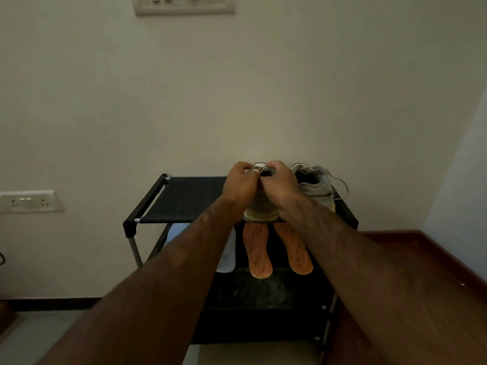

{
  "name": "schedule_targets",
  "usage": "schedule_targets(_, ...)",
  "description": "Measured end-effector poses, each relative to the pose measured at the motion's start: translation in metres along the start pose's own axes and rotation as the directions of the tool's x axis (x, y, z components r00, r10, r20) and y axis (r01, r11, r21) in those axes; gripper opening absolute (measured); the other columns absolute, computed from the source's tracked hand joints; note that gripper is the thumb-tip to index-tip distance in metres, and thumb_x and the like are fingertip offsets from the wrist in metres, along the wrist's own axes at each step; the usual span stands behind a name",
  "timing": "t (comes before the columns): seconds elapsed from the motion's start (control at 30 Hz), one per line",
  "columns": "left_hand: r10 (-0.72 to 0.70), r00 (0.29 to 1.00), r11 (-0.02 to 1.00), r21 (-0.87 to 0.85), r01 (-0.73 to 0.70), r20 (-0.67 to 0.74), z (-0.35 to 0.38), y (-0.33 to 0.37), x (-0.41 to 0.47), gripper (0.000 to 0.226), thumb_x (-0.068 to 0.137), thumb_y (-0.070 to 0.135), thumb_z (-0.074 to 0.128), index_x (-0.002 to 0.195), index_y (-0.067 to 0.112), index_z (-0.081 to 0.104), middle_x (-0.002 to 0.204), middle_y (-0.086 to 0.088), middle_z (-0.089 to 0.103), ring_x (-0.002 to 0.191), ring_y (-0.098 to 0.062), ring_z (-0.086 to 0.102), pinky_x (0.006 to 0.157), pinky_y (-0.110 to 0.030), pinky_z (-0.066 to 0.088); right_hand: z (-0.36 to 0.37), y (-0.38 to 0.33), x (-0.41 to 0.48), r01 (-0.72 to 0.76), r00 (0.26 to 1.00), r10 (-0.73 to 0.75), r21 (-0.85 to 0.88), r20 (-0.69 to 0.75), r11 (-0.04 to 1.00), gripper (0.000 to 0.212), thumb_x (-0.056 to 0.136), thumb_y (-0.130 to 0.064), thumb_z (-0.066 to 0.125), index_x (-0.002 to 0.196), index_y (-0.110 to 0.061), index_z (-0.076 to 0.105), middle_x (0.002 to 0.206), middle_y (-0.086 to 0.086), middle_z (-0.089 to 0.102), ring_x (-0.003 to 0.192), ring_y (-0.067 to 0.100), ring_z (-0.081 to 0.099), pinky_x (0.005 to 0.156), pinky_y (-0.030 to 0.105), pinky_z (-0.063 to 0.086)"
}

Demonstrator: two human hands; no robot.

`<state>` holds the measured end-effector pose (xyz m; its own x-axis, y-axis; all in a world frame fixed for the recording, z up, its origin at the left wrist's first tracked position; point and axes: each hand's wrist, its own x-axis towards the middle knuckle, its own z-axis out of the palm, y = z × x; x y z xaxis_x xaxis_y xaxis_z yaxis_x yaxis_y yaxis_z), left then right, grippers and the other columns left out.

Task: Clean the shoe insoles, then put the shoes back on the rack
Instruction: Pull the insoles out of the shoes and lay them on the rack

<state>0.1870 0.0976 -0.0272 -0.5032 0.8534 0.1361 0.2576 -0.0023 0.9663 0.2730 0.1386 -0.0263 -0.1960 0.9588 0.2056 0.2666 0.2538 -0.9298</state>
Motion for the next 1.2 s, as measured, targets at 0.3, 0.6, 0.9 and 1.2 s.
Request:
schedule_targets(0.3, -0.099, 0.993, 0.987, -0.122, 0.106, 0.056, 0.006, -0.013, 0.007, 0.039, 0.108, 0.016, 0.039, 0.144, 0.017, 0.052, 0.129, -0.011, 0.062, 0.114, -0.027, 0.063, 0.098, -0.044, 0.056, 0.007, 0.014, 0.006, -0.113, 0.993, 0.118, 0.225, -0.008, 0.968, 0.043, 0.094, -0.013, 0.062, 0.134, -0.025, 0.054, 0.122, 0.004, 0.058, 0.099, 0.017, 0.057, 0.065, 0.027, 0.048)
schedule_targets(0.6, -0.093, 0.995, 0.986, -0.136, 0.096, 0.03, -0.008, -0.014, -0.022, 0.05, 0.087, 0.027, 0.05, 0.136, 0.029, 0.062, 0.118, -0.008, 0.071, 0.102, -0.026, 0.071, 0.09, -0.044, 0.061, -0.003, 0.012, -0.016, -0.127, 0.992, 0.116, 0.34, 0.054, 0.932, 0.056, 0.091, -0.002, 0.061, 0.142, -0.024, 0.054, 0.13, 0.002, 0.058, 0.103, 0.014, 0.058, 0.075, 0.028, 0.052)
schedule_targets(0.9, -0.09, 0.992, 0.957, -0.269, 0.111, 0.089, -0.046, -0.037, -0.126, 0.045, 0.101, 0.018, 0.059, 0.143, 0.032, 0.052, 0.123, -0.001, 0.066, 0.107, -0.016, 0.068, 0.087, -0.036, 0.06, -0.029, 0.024, -0.092, -0.127, 0.989, 0.09, 0.359, 0.118, 0.925, 0.092, 0.079, 0.014, 0.066, 0.153, -0.034, 0.039, 0.121, 0.0, 0.068, 0.109, 0.022, 0.068, 0.089, 0.045, 0.062)
schedule_targets(1.2, -0.144, 0.985, 0.957, -0.24, 0.163, 0.094, -0.06, -0.1, -0.258, 0.05, 0.097, 0.009, 0.062, 0.141, 0.03, 0.051, 0.118, -0.002, 0.073, 0.101, -0.015, 0.074, 0.088, -0.041, 0.062, -0.035, 0.076, -0.202, -0.207, 0.955, 0.162, 0.167, 0.249, 0.964, 0.052, 0.073, 0.015, 0.071, 0.116, -0.015, 0.071, 0.085, -0.007, 0.069, 0.095, 0.02, 0.066, 0.071, 0.034, 0.059)
